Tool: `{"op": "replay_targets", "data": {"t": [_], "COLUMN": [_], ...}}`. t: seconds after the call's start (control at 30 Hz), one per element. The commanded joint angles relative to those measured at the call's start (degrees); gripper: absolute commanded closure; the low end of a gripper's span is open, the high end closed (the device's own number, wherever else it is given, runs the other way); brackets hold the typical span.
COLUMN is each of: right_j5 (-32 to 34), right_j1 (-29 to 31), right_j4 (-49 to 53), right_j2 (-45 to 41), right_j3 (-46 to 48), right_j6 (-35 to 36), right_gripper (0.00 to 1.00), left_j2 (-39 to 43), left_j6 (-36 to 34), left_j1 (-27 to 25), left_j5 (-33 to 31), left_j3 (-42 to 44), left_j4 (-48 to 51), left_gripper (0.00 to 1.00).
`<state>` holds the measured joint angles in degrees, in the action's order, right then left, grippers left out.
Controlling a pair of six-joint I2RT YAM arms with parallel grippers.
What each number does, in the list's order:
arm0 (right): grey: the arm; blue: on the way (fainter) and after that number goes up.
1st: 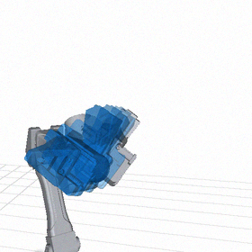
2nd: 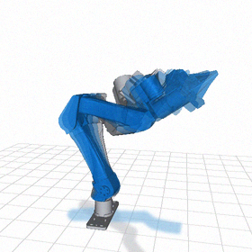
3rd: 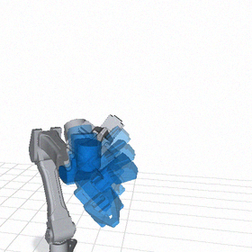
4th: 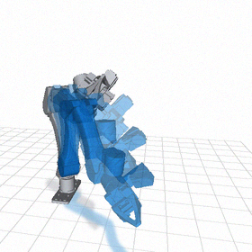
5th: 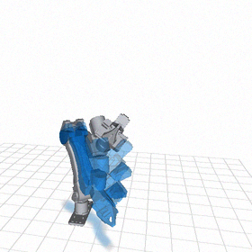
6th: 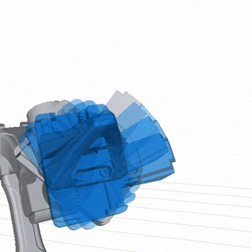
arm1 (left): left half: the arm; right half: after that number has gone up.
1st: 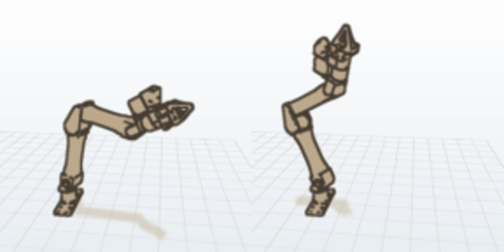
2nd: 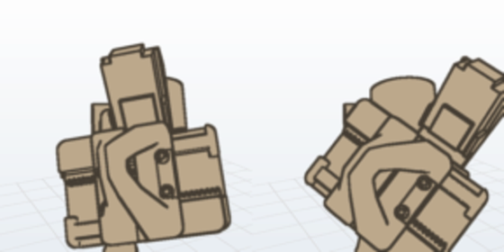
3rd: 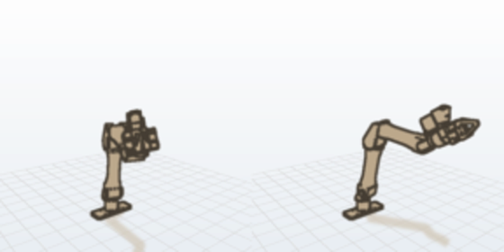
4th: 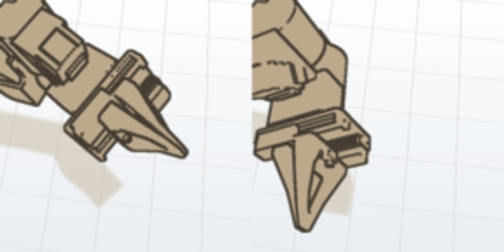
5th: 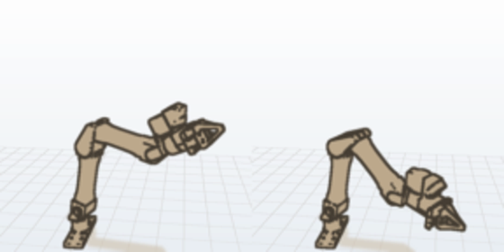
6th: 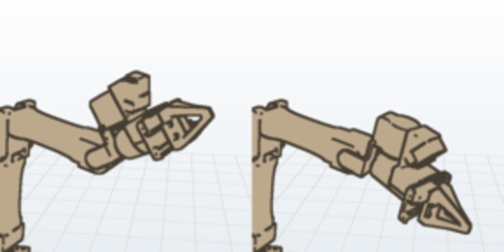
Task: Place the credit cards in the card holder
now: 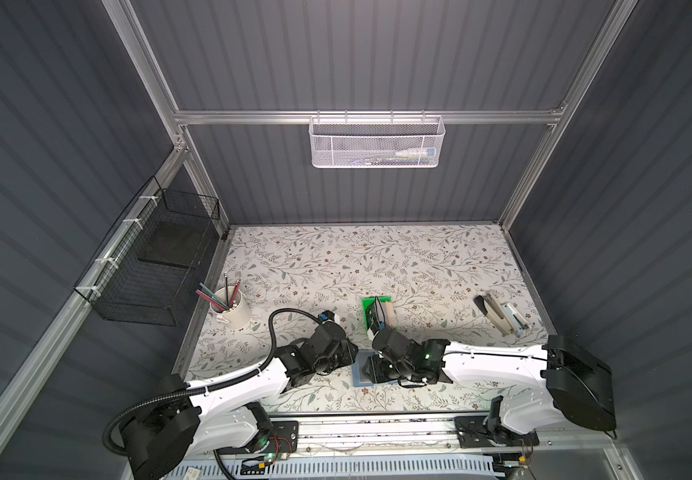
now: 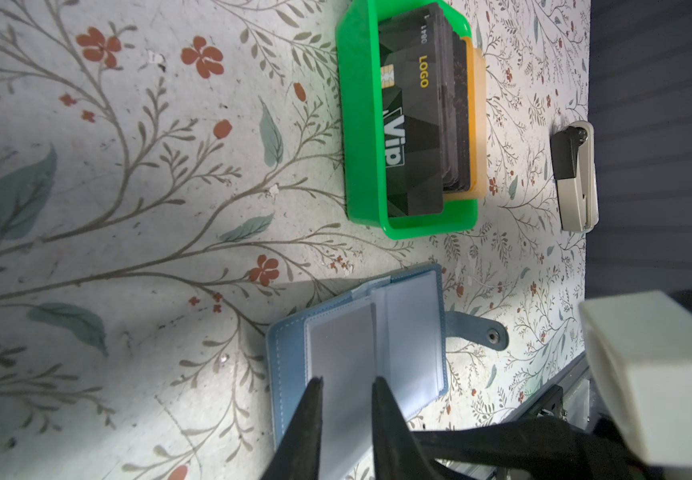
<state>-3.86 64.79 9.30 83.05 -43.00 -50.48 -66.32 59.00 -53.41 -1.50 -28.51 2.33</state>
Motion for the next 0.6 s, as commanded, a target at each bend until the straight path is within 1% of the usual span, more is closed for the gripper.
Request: {"op": "replay_targets", "data": {"t": [0.0, 0.2, 0.37, 0.47, 0.57], "right_j5": [0.3, 2.7, 5.1, 6.0, 5.1], "right_j1": [0.2, 0.2, 0.0, -0.1, -0.7], "right_j4": [-0.4, 1.1, 2.7, 3.3, 2.8], "right_j2": [0.5, -1.7, -6.8, -10.7, -14.0], "right_j3": [-1.7, -1.3, 0.5, 2.3, 3.9], "right_j6": [-0.2, -0.4, 0.9, 1.5, 2.5], "right_gripper": [0.63, 0.62, 0.59, 0.58, 0.57], "left_j2": [0.9, 0.3, 0.5, -1.2, -3.3], "left_j6": [-1.5, -2.9, -5.1, -6.6, -7.6], "left_j1": [0.4, 0.4, 0.3, 0.2, -0.5], "left_j5": [1.0, 1.5, 1.9, 0.9, -0.2], "left_j3": [0.7, -0.4, -1.7, -4.2, -6.8], "left_j4": [0.1, 0.5, -1.9, -0.1, 1.4], "left_gripper": [0.77, 0.77, 0.78, 0.78, 0.80]}}
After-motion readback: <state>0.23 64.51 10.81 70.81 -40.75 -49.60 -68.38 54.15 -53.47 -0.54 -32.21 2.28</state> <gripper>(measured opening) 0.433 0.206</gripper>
